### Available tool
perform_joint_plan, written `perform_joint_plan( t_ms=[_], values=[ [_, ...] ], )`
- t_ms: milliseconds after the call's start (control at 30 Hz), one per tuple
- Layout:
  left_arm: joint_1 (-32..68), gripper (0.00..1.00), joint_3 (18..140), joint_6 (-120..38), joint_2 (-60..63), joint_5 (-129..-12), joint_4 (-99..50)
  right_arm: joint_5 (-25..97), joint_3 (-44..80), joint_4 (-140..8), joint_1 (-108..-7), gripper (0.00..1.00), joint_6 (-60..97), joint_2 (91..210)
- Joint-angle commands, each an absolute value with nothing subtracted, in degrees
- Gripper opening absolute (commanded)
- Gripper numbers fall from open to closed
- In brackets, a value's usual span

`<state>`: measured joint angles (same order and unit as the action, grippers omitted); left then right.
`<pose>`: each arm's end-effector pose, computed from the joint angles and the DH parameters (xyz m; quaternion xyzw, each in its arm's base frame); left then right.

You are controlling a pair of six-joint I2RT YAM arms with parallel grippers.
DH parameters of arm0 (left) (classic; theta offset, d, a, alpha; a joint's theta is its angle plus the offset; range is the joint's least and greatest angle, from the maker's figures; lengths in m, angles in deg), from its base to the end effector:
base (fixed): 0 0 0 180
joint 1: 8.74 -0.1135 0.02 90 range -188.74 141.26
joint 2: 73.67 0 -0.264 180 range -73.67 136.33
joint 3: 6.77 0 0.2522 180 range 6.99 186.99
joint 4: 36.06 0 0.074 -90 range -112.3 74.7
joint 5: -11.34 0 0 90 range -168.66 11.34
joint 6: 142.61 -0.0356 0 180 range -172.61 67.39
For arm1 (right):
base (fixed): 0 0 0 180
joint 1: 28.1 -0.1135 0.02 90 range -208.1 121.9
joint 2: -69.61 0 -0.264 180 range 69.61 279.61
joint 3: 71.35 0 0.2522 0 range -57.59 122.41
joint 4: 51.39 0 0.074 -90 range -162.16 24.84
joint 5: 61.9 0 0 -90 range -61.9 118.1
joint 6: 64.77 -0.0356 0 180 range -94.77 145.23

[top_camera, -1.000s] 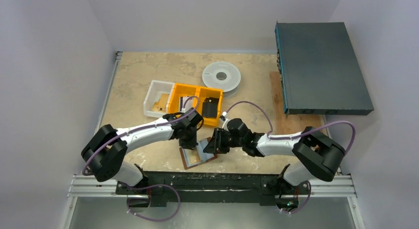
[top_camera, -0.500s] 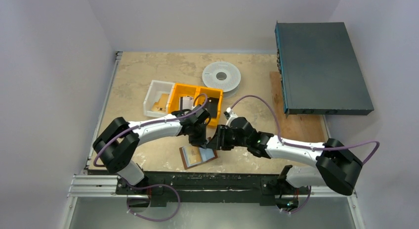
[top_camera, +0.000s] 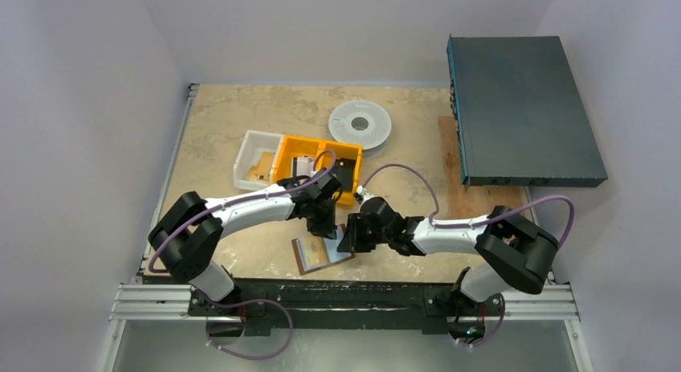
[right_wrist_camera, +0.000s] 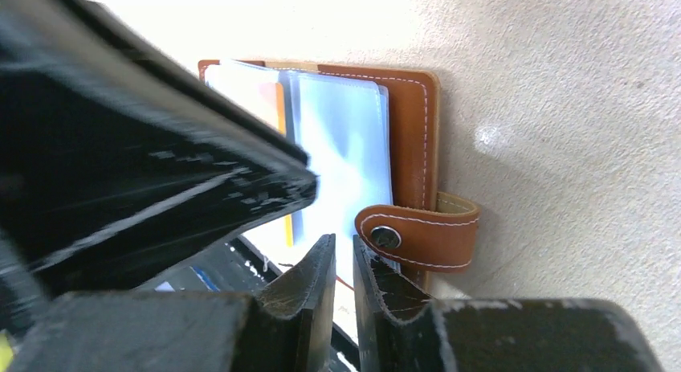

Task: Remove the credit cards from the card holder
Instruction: Open the card holder at the corner of the board, then remove the credit card from the card holder.

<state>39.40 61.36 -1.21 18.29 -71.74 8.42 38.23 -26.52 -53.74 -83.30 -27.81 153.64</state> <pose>0.1971 -0.2264 0.1739 -0.0165 0.9803 -0.1817 0.0760 0.1487 0.2249 0.1443 -0.0533 0.9075 0.3783 0.1743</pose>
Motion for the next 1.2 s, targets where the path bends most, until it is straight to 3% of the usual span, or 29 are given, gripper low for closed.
perform_joint_plan(
  t_ms=[0, 433, 633, 1167],
  values=[
    [39.6, 0.14, 61.0, -2.0, 10.7, -76.0, 12.2, 37.9, -25.0, -49.9, -83.5, 0.14, -27.9, 154.6],
    [37.5, 0.17, 46.2, 0.9, -5.0, -80.1, 14.6, 39.6, -17.7, -54.7, -84.1, 0.26, -24.1, 155.3],
    [36.3, 0.17, 45.4, 0.4, -5.4, -79.0, 13.2, 42.9, -14.7, -54.3, -84.2, 0.31, -24.1, 160.6],
    [35.3, 0.14, 42.4, 0.0, -1.7, -76.1, 6.6, 46.7, -15.1, -51.3, -84.0, 0.31, -25.7, 166.1]
  ],
)
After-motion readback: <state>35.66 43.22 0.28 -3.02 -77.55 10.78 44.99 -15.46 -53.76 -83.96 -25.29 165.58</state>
